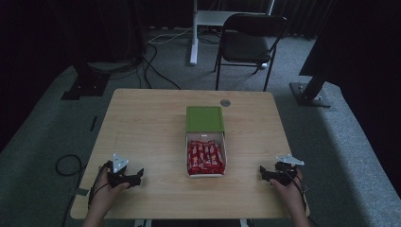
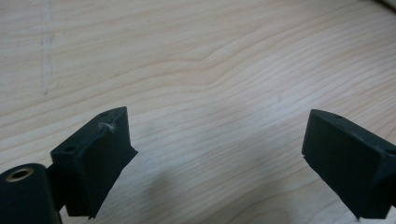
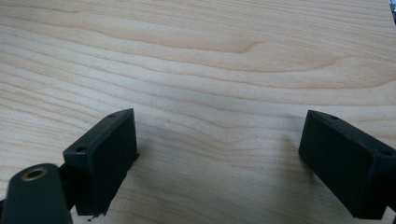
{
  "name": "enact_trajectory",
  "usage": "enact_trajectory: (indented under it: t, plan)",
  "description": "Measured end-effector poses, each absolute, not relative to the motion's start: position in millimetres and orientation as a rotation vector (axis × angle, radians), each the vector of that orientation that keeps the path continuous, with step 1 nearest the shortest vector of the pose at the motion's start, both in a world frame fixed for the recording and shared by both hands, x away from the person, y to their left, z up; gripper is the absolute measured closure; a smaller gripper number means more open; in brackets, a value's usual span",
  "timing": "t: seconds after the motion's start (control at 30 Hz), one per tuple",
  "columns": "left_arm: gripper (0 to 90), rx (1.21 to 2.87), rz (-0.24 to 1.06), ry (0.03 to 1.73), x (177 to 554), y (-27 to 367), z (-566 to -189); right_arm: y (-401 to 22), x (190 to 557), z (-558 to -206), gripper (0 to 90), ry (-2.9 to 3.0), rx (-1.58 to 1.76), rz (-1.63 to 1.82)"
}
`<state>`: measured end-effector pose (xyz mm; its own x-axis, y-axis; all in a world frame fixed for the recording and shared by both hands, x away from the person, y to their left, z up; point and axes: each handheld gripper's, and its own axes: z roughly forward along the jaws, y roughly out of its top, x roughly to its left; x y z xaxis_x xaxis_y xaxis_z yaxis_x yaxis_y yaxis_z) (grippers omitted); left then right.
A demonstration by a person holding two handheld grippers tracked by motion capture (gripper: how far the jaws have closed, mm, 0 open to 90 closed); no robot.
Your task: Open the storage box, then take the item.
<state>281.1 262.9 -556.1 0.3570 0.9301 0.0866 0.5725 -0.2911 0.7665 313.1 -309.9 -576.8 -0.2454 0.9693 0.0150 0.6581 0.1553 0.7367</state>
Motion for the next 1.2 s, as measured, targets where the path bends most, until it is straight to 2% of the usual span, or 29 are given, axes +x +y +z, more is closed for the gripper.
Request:
enact_trajectory:
  t: [0.1, 0.17, 0.63, 1.0, 1.2]
  plan:
    - [8.7, 1.967, 0.704, 1.314, 281.9, 265.5, -557.6, -309.7, 313.0, -576.8, 10.8, 1.969, 1.543, 0.879]
    - [4.2, 1.982, 0.707, 1.325, 282.2, 266.7, -558.7, -309.6, 312.9, -576.7, 11.0, 1.97, 1.543, 0.878]
    - [3.9, 2.003, 0.683, 1.357, 283.5, 268.5, -567.1, -303.5, 306.0, -569.8, 14.2, 1.955, 1.56, 0.921]
    - [4.2, 2.023, 0.703, 1.384, 284.6, 266.5, -567.9, -290.0, 298.8, -545.5, 14.4, 1.914, 1.57, 0.996]
    - [3.4, 1.993, 0.662, 1.442, 288.4, 268.3, -568.2, -276.5, 296.5, -521.9, 14.4, 1.913, 1.516, 1.057]
